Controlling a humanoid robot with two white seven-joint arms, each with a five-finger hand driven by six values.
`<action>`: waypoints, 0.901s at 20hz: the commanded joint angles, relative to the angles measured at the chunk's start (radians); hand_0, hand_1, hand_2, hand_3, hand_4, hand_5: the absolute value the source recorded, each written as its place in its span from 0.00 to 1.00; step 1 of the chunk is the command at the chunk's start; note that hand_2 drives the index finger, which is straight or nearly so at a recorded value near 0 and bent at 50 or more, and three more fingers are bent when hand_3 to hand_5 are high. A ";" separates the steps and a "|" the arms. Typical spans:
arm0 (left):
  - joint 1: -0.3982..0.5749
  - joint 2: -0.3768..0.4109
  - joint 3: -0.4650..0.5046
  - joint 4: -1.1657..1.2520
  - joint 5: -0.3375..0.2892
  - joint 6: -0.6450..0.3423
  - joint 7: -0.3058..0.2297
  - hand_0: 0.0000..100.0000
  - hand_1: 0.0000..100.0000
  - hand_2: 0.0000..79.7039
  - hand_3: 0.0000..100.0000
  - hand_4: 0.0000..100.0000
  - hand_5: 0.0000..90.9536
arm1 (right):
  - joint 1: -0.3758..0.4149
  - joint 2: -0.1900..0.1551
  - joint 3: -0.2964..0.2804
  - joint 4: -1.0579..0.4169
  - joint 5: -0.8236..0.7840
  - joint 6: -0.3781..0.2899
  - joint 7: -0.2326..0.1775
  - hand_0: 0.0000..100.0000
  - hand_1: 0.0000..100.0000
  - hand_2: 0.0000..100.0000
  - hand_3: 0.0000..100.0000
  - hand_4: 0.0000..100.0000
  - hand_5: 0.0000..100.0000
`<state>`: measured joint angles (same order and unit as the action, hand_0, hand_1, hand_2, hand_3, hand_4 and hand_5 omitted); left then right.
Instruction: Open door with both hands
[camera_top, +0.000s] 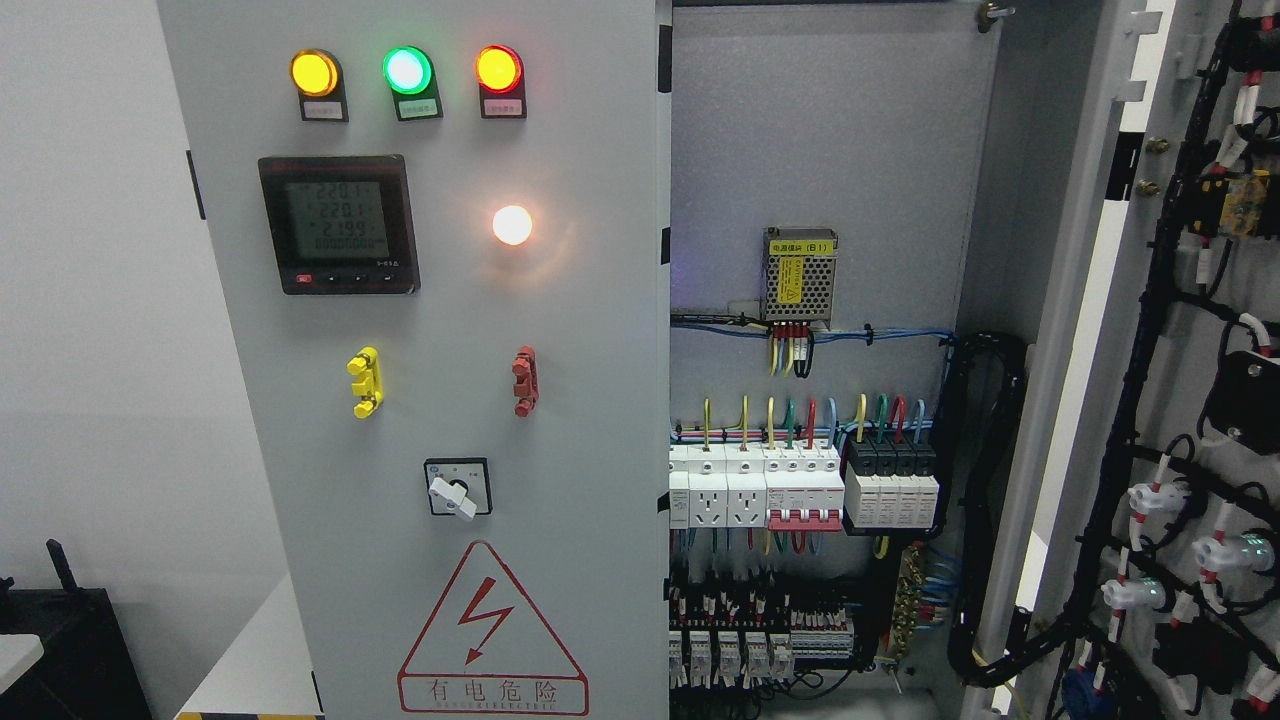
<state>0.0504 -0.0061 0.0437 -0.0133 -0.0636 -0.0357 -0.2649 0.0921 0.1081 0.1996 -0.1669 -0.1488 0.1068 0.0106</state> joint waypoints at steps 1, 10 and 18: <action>-0.001 -0.032 0.048 0.010 -0.027 0.008 -0.001 0.00 0.00 0.00 0.00 0.03 0.00 | 0.006 -0.004 -0.069 -0.071 0.000 0.001 0.000 0.00 0.00 0.00 0.00 0.00 0.00; -0.001 -0.034 0.044 0.012 -0.021 0.002 -0.010 0.00 0.00 0.00 0.00 0.03 0.00 | 0.184 -0.053 -0.072 -0.422 0.002 -0.002 -0.006 0.00 0.00 0.00 0.00 0.00 0.00; -0.001 -0.032 0.044 0.010 -0.013 -0.004 -0.011 0.00 0.00 0.00 0.00 0.03 0.00 | 0.362 -0.093 -0.072 -0.762 0.002 -0.067 -0.003 0.00 0.00 0.00 0.00 0.00 0.00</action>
<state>0.0491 -0.0326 0.0788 -0.0028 -0.0806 -0.0365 -0.2754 0.3433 0.0561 0.1427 -0.5586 -0.1466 0.0536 -0.0006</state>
